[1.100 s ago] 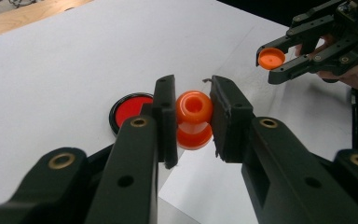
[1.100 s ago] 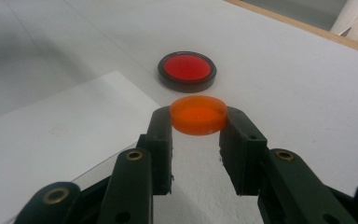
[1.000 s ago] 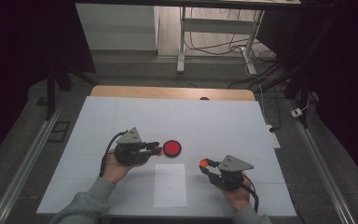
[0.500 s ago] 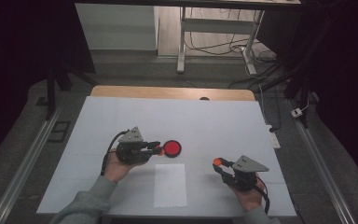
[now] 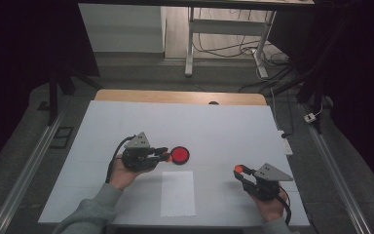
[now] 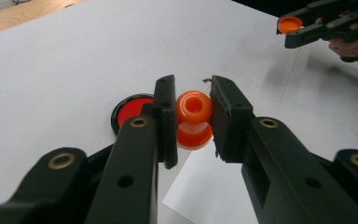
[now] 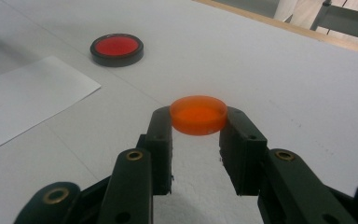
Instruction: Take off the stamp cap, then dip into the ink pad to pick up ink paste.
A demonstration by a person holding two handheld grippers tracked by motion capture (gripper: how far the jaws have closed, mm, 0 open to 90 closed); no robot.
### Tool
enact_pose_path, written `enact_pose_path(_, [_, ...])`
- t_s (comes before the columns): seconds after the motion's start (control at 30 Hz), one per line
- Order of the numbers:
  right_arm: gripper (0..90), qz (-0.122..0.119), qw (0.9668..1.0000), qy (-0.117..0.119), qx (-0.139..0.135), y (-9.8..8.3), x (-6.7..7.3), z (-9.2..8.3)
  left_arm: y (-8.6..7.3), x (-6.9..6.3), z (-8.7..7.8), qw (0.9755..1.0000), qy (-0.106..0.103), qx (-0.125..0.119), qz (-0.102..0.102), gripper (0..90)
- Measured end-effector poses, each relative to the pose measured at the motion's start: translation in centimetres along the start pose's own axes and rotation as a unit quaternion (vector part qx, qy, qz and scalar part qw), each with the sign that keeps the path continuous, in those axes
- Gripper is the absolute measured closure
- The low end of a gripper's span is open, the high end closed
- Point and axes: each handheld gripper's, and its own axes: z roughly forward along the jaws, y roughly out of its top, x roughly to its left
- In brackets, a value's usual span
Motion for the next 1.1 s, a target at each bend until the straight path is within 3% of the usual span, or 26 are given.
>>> enact_pose_path(1.1, [64.5, 0.000, 1.0000, -0.001, -0.002, 0.1, 0.0, 0.0, 1.4, 2.4, 3.8, 0.9998, -0.005, 0.018, -0.009, 72.4])
